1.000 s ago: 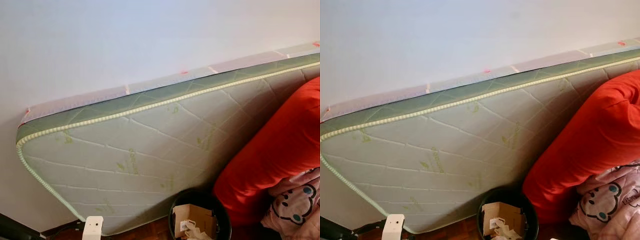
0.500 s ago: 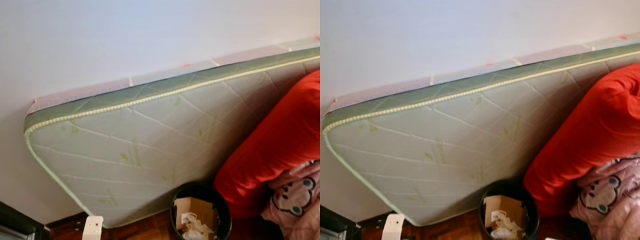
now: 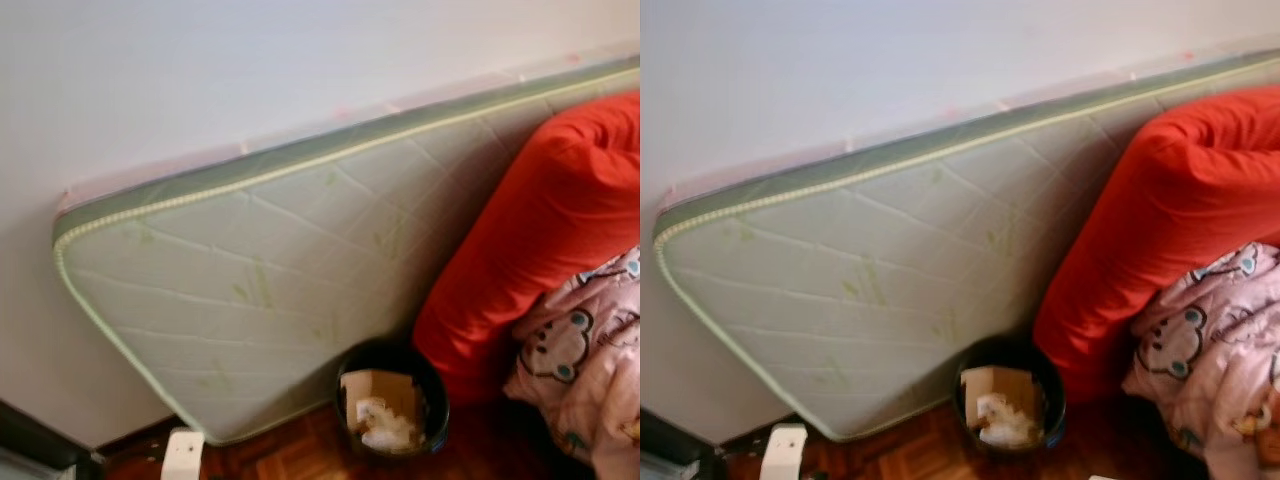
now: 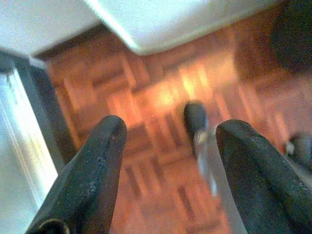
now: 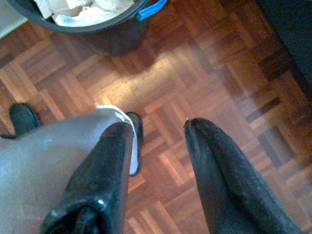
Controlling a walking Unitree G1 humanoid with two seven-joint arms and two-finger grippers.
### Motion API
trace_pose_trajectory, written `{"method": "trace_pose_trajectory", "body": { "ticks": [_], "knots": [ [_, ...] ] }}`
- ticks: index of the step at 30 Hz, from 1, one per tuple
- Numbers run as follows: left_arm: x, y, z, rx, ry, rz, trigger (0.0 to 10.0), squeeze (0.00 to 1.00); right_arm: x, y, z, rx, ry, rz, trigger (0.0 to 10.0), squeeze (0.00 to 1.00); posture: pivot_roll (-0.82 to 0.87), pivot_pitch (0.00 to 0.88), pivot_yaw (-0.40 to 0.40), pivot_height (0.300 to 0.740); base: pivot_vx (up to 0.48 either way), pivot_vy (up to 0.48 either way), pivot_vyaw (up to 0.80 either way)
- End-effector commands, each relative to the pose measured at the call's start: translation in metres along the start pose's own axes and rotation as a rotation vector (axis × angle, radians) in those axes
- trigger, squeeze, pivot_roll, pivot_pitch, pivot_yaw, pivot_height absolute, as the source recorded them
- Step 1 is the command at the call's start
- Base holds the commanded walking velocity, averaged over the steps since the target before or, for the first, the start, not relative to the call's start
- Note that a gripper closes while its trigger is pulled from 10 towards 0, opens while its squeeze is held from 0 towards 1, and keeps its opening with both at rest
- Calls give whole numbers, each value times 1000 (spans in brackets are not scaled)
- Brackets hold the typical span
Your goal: Clean up the room
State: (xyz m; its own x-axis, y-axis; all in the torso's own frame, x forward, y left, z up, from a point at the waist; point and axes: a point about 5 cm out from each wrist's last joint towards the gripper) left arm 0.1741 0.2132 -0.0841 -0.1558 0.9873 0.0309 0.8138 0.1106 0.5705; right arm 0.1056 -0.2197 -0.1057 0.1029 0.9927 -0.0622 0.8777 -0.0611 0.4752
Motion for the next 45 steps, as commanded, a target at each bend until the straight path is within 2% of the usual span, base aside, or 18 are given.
{"method": "trace_pose_trajectory", "body": {
  "ticks": [1, 12, 22, 36, 45],
  "knots": [
    [4, 1, 0, 6, 6, 27, 10000, 0, 4, -1, 0, -3, 9, 3, 10000, 0, -119, 0, 34, 734, -281, 0, 0],
    [4, 1, 0, 3, 8, 22, 10000, 0, 4, 0, 0, -5, 10, 5, 10000, 0, -108, 0, 26, 734, -283, 0, 0],
    [1, 2, 0, -3, -7, 3, 10000, 0, 3, 2, 0, -20, 20, 15, 10000, 0, -91, 0, 19, 734, 0, 0, 0],
    [2, 2, 0, 4, -14, 20, 10000, 0, 4, 1, 1, -6, 24, 11, 10000, 0, -92, 0, 26, 734, 0, 0, 0],
    [1, 1, 0, 14, -20, 28, 10000, 0, 4, 1, 1, 3, 27, -3, 10000, 0, -89, 0, 23, 734, 0, 0, -800]
  ]
}}
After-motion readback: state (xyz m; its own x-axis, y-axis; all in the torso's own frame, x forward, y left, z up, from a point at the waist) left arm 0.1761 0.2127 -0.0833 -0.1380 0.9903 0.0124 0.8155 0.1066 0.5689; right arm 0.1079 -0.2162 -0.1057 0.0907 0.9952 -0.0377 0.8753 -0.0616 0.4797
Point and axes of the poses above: a point about 5 cm out from each wrist's last joint towards the gripper, its own z axis pointing out of the wrist towards the gripper, its own y axis along the axis of the wrist's last joint, x = y × z, and after that the axes turned 7 degrees about -z, right-handed
